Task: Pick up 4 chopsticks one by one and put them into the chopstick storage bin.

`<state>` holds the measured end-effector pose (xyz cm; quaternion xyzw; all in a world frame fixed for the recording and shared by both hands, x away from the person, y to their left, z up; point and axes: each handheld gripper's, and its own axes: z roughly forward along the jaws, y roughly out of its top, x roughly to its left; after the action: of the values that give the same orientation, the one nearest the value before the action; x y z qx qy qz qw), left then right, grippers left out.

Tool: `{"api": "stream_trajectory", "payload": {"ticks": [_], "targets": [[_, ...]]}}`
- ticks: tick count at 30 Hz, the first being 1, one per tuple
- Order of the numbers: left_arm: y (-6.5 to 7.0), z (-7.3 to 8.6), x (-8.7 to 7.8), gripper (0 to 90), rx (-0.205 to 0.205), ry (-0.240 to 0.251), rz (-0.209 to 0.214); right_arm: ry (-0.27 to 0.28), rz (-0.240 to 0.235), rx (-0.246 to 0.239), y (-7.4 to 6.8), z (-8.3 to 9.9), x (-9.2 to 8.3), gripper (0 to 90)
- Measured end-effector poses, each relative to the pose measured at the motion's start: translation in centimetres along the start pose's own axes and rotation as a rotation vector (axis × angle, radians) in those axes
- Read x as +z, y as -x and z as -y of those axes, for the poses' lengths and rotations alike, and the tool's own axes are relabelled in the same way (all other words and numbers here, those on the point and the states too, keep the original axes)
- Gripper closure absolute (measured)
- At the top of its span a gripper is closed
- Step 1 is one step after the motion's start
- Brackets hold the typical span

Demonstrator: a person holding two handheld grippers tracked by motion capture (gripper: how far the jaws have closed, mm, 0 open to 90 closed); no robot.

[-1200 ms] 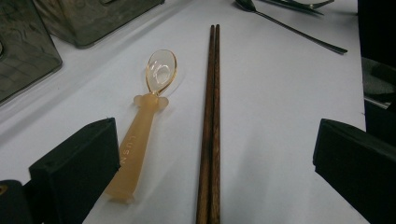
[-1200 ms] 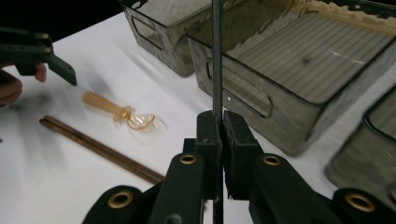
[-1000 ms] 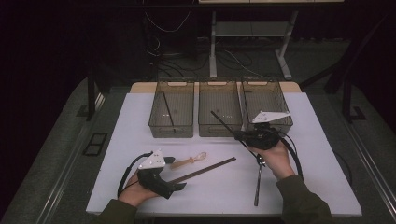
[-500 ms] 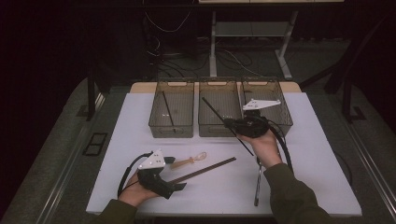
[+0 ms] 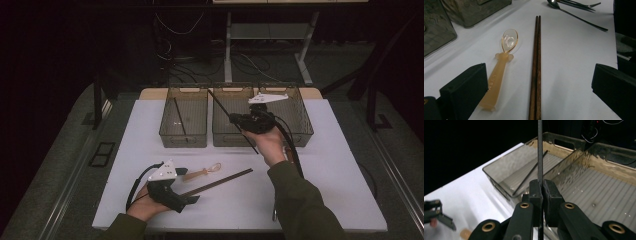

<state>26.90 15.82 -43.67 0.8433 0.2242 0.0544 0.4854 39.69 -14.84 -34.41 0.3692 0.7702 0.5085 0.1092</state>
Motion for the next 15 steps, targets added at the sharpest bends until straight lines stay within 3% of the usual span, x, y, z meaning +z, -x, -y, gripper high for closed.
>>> {"api": "stream_trajectory", "payload": {"ticks": [15], "targets": [[-0.1,-0.1,0.0,0.1,0.002,0.004,0.000,0.019,0.025,-0.016,-1.8,-3.4,4.5,86.0]]}}
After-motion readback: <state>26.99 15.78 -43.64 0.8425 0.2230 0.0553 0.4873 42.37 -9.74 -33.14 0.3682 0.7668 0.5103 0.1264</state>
